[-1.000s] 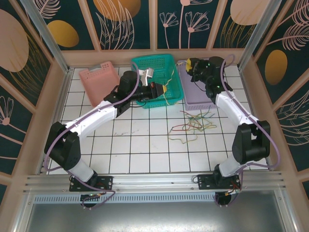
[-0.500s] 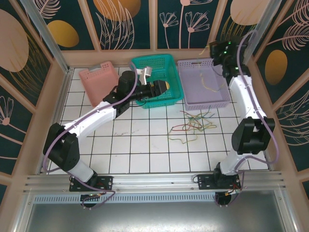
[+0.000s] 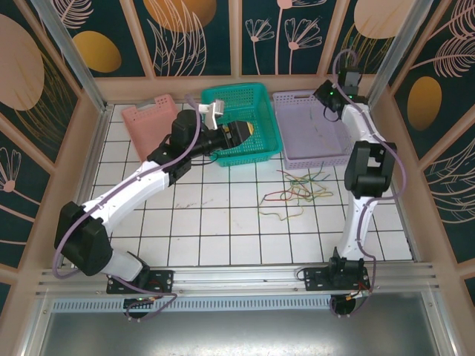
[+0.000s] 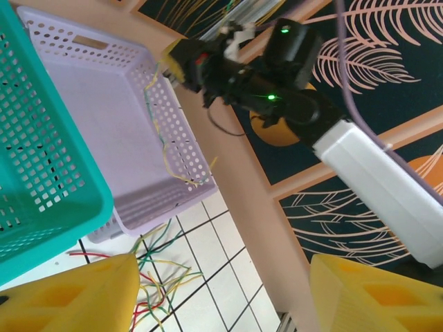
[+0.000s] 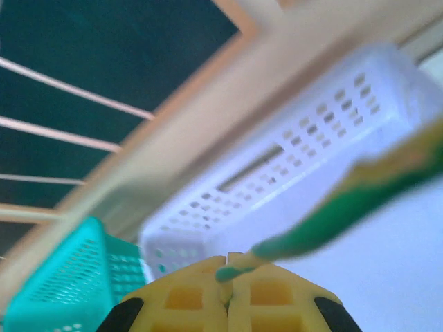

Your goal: Untangle the cables

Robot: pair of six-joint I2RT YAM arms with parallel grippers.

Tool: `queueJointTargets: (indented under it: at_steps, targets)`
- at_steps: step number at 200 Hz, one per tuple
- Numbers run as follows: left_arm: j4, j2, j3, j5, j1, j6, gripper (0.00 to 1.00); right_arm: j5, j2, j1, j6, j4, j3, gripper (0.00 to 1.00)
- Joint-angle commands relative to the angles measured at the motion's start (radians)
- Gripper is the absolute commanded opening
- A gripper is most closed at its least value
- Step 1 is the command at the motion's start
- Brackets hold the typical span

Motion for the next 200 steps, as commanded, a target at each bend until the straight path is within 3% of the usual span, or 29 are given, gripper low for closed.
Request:
queueJointTargets:
  at_steps: [1,81,97,143,180,200]
  targets:
    - [-0.018,-0.047,-0.026,-0.032,0.0,0.012,0.67,-0.008,0.036,0.046,-0.077,-0.036,0.007,0.0]
    - [-0.021,-0.078,-0.062,-0.057,0.001,0.006,0.66,-0.077,0.12,0.086,0.088,-0.227,0.058,0.0]
    - [-0.019,-0.074,-0.059,-0.052,0.001,0.008,0.66,-0.089,0.122,0.083,0.116,-0.274,0.066,0.08]
    - [-0.026,-0.061,-0.048,-0.047,0.001,0.008,0.67,-0.068,0.084,0.073,0.096,-0.435,0.201,0.45]
    - [-0.062,-0.066,-0.043,-0.069,0.002,0.017,0.67,-0.01,-0.063,0.049,0.137,-0.451,0.193,0.49]
    - [-0.093,-0.064,-0.042,-0.078,0.001,0.019,0.67,0.068,-0.214,0.046,0.174,-0.399,0.07,0.46]
